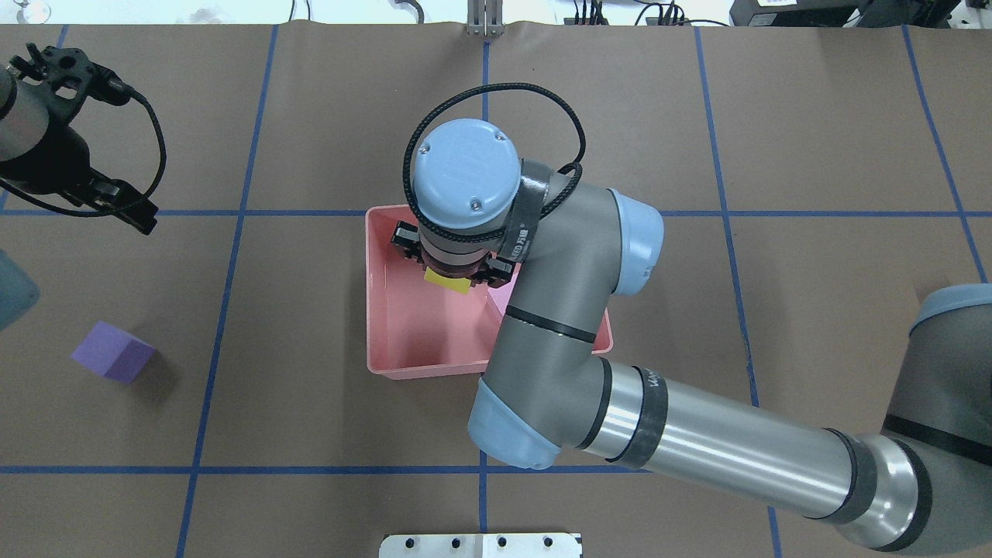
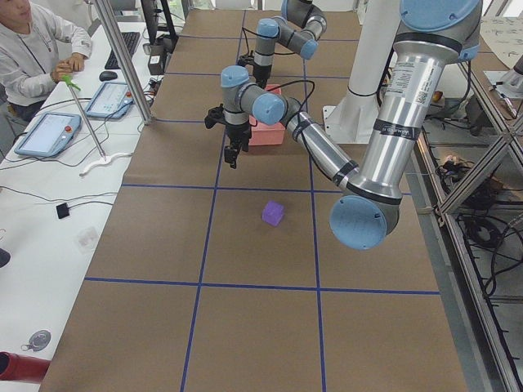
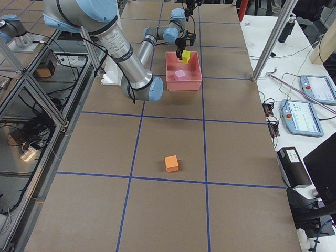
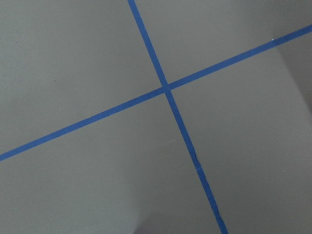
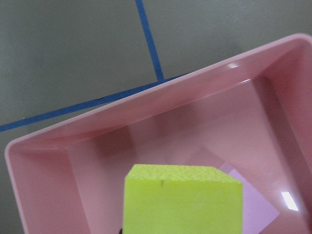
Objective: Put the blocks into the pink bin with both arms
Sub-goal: 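Carry the yellow cube into the pink bin and release it, then withdraw the right gripper while the left gripper moves to the purple cube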
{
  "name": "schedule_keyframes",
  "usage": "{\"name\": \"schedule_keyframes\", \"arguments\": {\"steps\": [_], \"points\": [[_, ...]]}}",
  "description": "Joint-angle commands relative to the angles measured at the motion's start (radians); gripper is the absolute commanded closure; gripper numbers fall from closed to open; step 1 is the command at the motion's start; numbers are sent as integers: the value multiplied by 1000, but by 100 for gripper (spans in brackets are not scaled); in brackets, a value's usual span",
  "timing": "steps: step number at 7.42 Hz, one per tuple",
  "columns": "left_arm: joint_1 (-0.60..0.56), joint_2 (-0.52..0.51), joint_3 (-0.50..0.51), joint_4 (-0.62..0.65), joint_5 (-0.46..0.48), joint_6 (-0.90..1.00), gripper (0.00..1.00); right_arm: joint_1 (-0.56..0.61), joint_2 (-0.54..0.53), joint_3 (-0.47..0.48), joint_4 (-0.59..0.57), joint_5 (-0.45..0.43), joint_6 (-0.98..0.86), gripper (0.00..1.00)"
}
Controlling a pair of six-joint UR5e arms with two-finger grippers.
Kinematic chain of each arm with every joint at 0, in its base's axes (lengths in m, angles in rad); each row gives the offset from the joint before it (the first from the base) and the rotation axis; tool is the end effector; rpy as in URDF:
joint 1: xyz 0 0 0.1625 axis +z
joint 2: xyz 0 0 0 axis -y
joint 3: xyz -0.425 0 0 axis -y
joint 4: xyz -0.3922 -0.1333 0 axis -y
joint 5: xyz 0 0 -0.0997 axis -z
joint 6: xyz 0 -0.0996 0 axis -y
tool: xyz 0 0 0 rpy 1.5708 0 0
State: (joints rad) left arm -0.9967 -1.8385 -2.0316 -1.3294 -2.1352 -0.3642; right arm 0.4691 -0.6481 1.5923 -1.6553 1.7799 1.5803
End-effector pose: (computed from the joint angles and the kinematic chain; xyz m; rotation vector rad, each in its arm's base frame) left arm 0.2220 -0.4906 0.3389 0.1735 0.7106 0.3379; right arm -0.5803 -0.4204 0.0894 0.0042 -0.8834 0.3574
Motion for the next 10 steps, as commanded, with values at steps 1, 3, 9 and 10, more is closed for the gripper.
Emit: {"name": "schedule_keyframes", "arguments": {"steps": [1,3,9,10], "points": [[1,4,34,-56,0,-22,0,-29,28,-37,-33,-52,35,1],[4,4,27,-57,1,-98,0,-21,45,38,-133,-51,-6,0],[36,312,19,-468,3,-104,0,314,-164,240,-212,202,-463,0],[49,332,21,-503,3,-104,0,372,-253,297,-210,237,-584,0]]}}
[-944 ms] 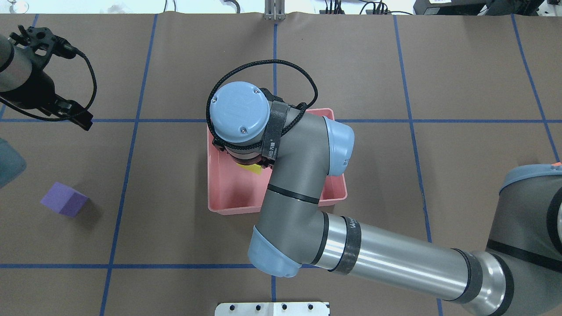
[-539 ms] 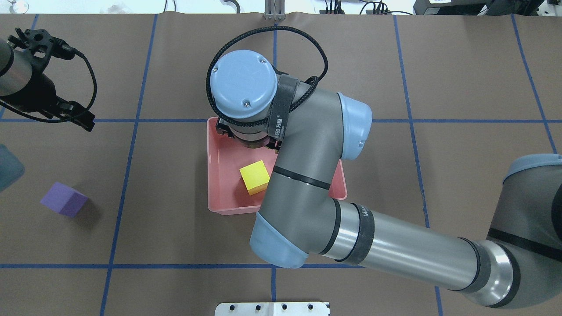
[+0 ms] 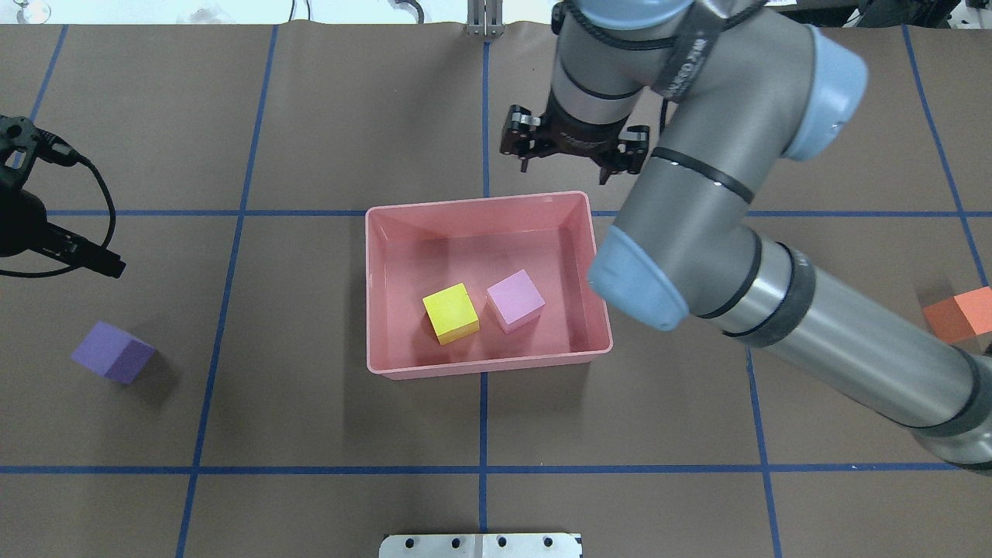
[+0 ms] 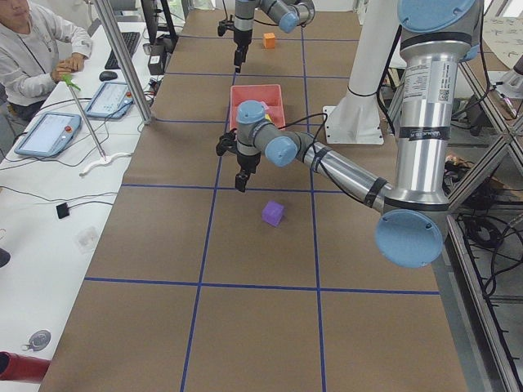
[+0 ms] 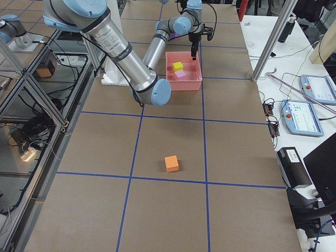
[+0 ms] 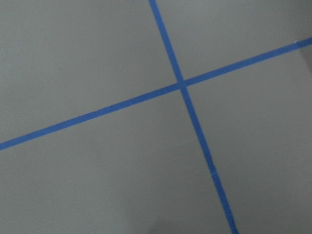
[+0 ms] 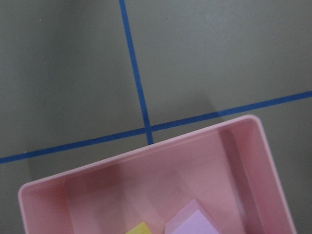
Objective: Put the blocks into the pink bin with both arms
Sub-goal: 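Withdraw the right gripper while the left gripper moves to the purple cube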
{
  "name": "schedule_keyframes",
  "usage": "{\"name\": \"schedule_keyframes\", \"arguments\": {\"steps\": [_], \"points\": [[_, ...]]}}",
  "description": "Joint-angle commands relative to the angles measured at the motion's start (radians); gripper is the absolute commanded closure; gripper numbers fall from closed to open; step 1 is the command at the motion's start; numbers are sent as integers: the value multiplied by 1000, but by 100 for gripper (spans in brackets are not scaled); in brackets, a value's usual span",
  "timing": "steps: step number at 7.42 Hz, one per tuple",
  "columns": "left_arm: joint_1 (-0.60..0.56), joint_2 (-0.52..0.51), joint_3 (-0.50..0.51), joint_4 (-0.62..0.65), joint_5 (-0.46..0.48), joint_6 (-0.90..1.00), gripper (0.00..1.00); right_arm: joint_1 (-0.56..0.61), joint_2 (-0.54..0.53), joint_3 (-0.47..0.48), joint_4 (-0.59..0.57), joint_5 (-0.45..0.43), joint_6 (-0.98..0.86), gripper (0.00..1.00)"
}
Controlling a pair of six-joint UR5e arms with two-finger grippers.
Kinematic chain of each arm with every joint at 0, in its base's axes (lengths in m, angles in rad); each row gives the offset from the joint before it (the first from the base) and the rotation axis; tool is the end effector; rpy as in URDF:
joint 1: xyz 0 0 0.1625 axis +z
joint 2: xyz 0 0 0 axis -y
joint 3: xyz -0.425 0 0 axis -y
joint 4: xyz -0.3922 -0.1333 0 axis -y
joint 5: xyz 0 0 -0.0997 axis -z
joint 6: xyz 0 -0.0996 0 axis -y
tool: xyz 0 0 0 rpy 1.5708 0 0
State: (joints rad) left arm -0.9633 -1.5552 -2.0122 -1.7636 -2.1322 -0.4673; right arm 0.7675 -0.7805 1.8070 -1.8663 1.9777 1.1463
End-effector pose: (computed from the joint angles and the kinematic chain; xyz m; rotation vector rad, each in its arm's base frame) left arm 0.2085 -0.4405 0.4363 0.2398 0.7770 0.3060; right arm -0.3957 -0.5122 0.1276 0.0831 -0.8148 0.1750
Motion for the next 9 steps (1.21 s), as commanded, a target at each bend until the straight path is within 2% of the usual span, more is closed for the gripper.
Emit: {"name": "schedule_keyframes", "arguments": {"steps": [1,2,4,6,9], "points": [[53,52,4,-70,11,-2,0,140,-190,109,7,111,-277,0],[84,52,9,-70,17,-1,0,173,-254,145,9,134,-363,0],[156,84,13,-98,89,-1,1,208,-342,187,13,139,-453,0],[161,141,90,-291,89,-4,1,217,-364,199,13,139,-462,0],[219,141,118,-335,86,-109,1,217,-368,198,13,139,-464,0]]}}
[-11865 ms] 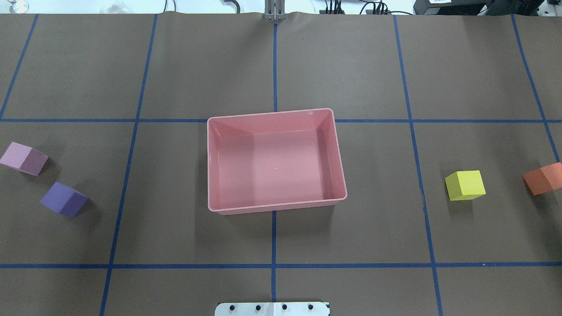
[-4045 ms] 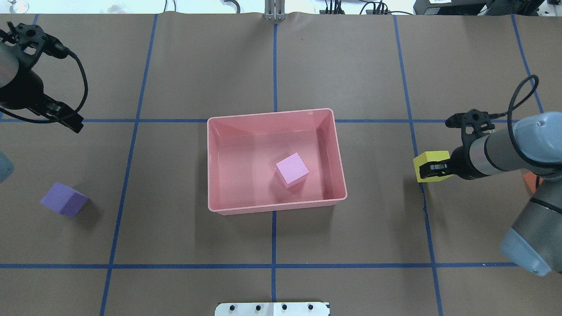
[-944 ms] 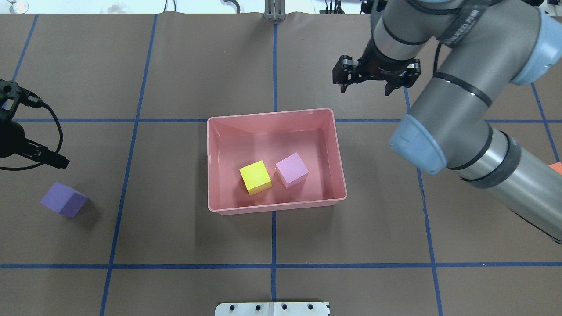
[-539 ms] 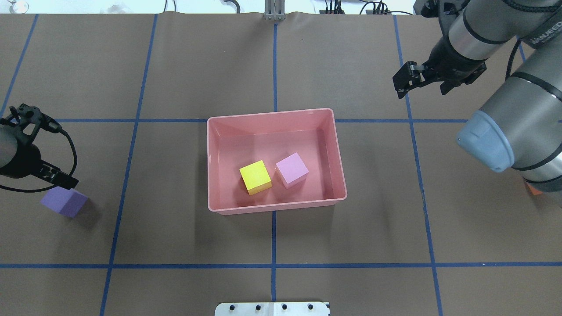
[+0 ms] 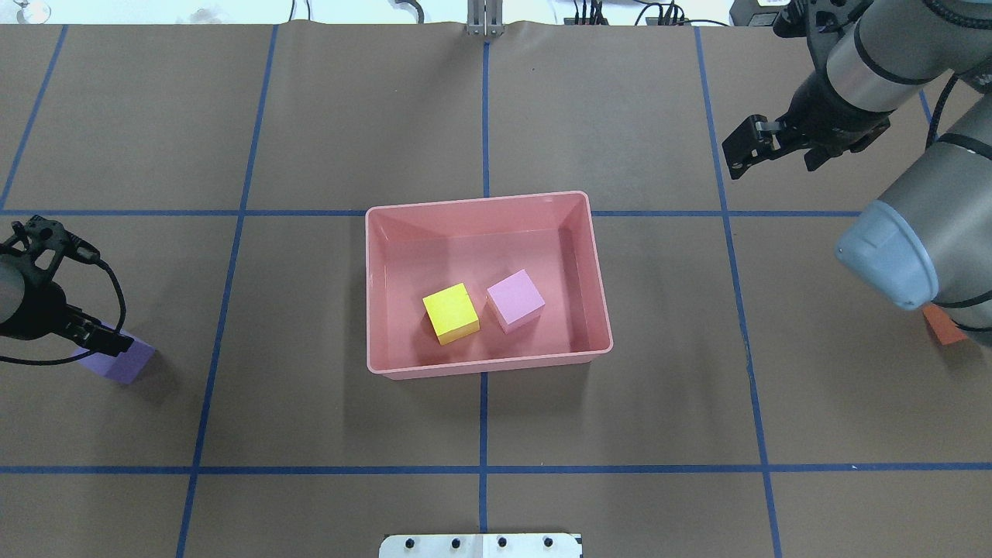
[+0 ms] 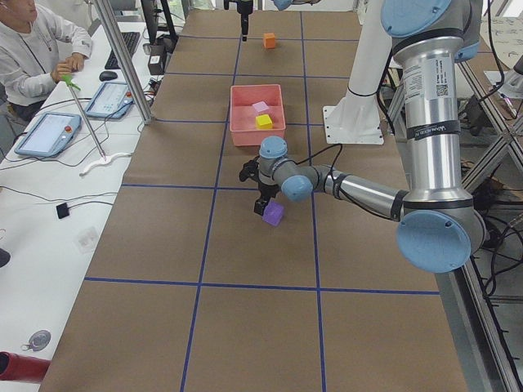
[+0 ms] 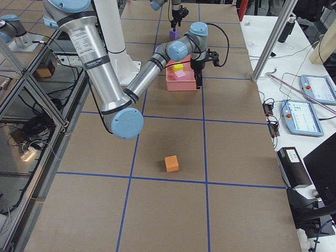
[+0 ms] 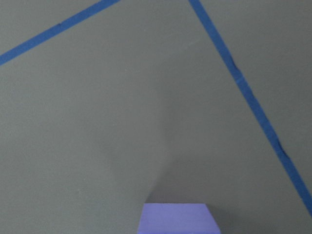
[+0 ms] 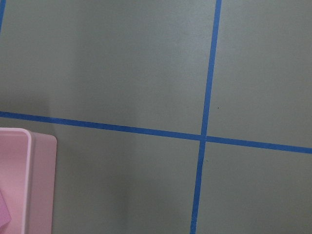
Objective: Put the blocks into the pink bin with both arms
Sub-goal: 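Withdraw the right gripper while the left gripper moves to the purple cube, then grasp the purple cube with the left gripper and lift it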
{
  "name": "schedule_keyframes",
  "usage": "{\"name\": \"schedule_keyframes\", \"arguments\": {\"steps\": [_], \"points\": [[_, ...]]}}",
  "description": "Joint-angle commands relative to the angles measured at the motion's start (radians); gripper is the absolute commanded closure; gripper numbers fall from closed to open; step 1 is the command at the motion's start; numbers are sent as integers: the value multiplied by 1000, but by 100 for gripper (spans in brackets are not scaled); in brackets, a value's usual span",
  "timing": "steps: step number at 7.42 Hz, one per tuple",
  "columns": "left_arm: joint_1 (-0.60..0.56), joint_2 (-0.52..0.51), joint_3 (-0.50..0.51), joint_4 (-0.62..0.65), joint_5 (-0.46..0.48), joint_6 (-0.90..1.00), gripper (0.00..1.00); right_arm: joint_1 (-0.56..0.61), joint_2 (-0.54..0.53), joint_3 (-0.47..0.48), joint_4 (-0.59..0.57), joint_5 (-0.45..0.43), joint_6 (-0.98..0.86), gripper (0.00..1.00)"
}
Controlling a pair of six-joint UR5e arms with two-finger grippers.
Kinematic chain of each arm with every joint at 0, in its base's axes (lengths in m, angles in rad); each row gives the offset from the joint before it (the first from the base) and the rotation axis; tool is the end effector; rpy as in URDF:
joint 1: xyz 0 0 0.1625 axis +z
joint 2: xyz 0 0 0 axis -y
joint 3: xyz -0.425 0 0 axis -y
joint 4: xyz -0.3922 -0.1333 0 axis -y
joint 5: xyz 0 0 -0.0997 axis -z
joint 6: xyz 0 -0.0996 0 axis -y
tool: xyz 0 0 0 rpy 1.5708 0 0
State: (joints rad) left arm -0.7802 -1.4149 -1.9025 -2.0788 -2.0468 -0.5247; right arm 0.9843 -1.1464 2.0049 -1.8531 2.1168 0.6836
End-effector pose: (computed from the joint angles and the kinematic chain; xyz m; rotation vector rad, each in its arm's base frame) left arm 0.2606 -0.3812 0.5194 0.2530 0.7768 0.4137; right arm -0.2427 -0.5127 0.2700 0.1372 -0.7597 -0.0650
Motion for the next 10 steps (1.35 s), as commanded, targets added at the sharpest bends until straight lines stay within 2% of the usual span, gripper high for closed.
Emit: {"name": "schedule_keyframes", "arguments": {"steps": [1,5,6,7,8,10], "points": [[44,1,13,-23,2,-55,1,-1,-3,0,0,0,1,0],[65,-24,80,-24,2,-52,3,-4,-3,-1,0,0,1,0],[68,-30,88,-24,2,-57,22,-4,-3,-1,0,0,1,0],[68,-30,85,-24,0,-60,74,-4,-3,-1,0,0,1,0],[65,-30,73,-24,-9,-57,100,-4,-7,-1,0,0,-1,0],[50,-35,-15,27,-129,-60,100,8,-18,-9,-1,2,-54,0]]}}
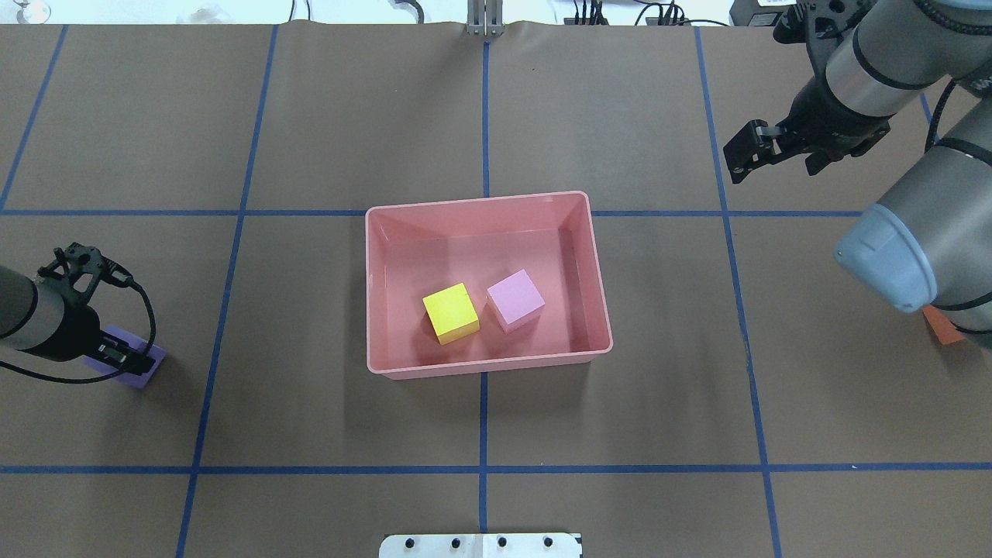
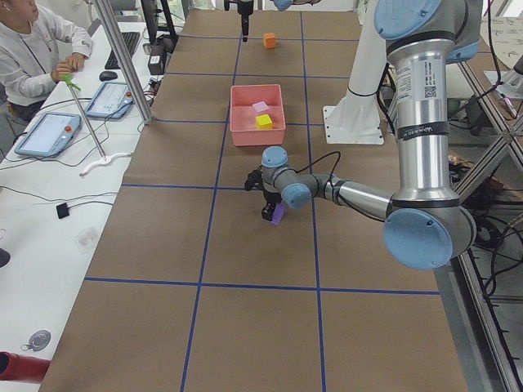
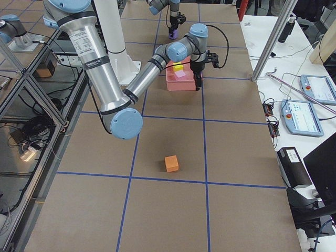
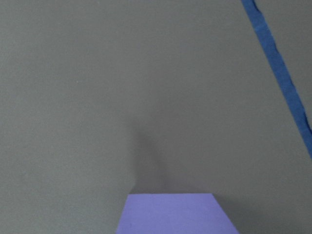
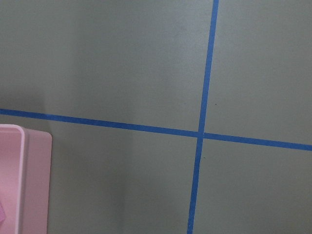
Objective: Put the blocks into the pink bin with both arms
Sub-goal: 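Grasp the purple cube with the left gripper and lift it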
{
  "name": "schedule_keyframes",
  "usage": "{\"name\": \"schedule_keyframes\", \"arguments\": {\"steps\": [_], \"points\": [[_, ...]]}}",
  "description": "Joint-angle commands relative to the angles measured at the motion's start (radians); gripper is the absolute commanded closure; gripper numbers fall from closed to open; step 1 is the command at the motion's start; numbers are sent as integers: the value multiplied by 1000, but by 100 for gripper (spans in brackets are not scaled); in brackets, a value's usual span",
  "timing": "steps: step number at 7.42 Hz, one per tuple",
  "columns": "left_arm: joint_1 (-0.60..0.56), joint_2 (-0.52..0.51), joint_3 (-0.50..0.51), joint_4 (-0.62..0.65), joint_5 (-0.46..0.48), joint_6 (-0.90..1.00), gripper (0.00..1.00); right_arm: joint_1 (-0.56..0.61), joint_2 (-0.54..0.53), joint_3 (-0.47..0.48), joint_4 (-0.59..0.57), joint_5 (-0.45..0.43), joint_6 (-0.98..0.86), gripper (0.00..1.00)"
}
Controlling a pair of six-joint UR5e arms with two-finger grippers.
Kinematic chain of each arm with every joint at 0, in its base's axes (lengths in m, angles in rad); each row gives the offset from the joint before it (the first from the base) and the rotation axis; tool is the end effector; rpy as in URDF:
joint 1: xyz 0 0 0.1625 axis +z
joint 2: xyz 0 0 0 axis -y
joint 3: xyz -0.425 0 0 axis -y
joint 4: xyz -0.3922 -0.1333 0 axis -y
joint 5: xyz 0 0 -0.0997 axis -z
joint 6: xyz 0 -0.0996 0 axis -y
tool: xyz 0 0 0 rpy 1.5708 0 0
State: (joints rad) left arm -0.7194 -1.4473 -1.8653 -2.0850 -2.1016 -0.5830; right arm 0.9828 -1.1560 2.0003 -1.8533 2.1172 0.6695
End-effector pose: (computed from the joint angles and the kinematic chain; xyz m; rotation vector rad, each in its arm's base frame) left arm 0.2957 -0.3692 0.5209 0.1702 0.8295 0.4341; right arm -0.2436 -0.5124 0.2772 0.1300 -0.7516 -0.0759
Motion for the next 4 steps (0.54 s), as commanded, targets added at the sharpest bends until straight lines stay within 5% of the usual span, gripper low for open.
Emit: {"name": "schedule_keyframes", "arguments": {"steps": [1,4], "points": [[-15,-39,-90,99,-77,-9,100,29,-36,-3,-1,3,-107,0],[-15,-406,-137,478,-72,-209,100,147,-173,-5,-1,79,-372,0]]}}
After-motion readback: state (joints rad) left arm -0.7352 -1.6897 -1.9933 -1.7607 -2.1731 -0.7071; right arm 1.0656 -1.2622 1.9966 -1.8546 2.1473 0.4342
